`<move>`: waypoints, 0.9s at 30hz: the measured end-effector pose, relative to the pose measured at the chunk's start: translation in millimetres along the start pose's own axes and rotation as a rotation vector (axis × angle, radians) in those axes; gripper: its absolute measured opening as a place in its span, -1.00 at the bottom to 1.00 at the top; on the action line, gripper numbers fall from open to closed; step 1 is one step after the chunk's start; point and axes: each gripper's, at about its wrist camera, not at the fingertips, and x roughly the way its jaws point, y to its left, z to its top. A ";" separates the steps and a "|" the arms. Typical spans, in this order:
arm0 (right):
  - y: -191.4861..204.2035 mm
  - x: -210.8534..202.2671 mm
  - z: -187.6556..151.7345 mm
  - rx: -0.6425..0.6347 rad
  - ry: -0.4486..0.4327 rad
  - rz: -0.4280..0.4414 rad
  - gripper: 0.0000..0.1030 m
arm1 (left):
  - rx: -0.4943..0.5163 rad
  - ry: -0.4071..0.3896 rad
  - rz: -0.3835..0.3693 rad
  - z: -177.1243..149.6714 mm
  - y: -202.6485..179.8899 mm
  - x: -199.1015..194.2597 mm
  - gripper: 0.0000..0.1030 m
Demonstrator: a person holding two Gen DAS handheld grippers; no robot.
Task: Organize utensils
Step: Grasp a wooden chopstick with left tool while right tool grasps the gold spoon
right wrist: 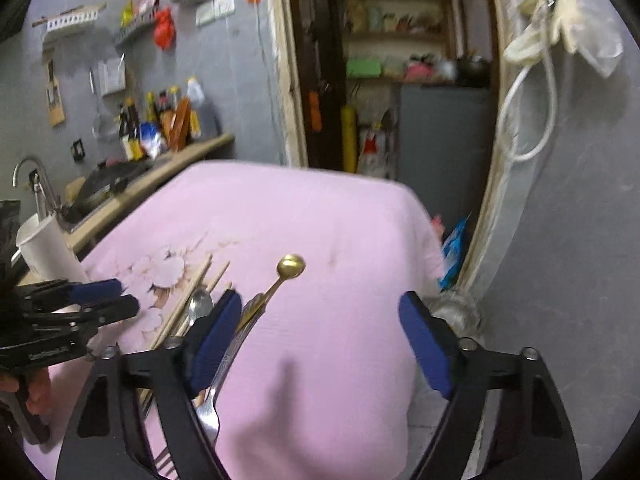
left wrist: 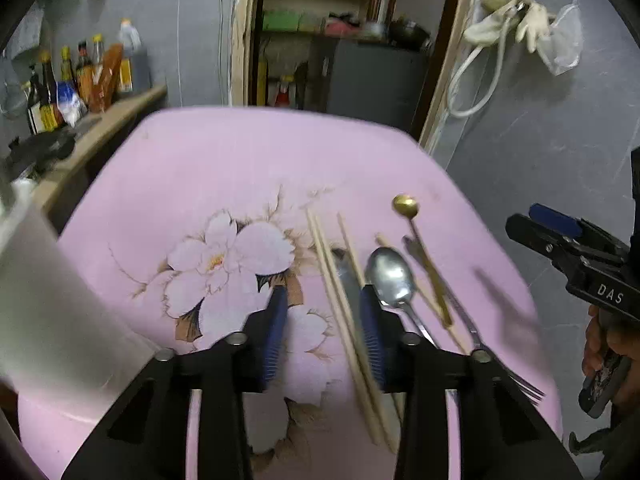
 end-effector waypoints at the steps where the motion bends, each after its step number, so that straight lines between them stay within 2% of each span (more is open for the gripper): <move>1: 2.1 6.5 1.0 -0.005 0.022 0.003 0.35 | -0.007 0.014 -0.006 0.6 1.7 2.8 -0.51; 7: 5.9 45.6 13.5 -0.017 0.130 0.040 0.13 | -0.048 0.086 -0.042 4.1 15.9 22.4 -0.60; 13: 9.5 77.6 27.5 -0.040 0.206 0.046 0.11 | -0.060 0.104 -0.061 8.8 25.4 32.9 -0.67; 17: 12.3 89.3 30.5 -0.062 0.230 0.035 0.10 | -0.053 0.104 -0.047 9.5 27.5 33.5 -0.79; 23: 18.6 99.7 27.7 -0.100 0.248 0.027 0.10 | -0.048 0.105 -0.057 5.9 28.3 32.9 -0.80; 27: 23.0 105.4 28.6 -0.131 0.257 0.016 -0.09 | -0.051 0.108 -0.065 11.9 24.3 40.0 -0.80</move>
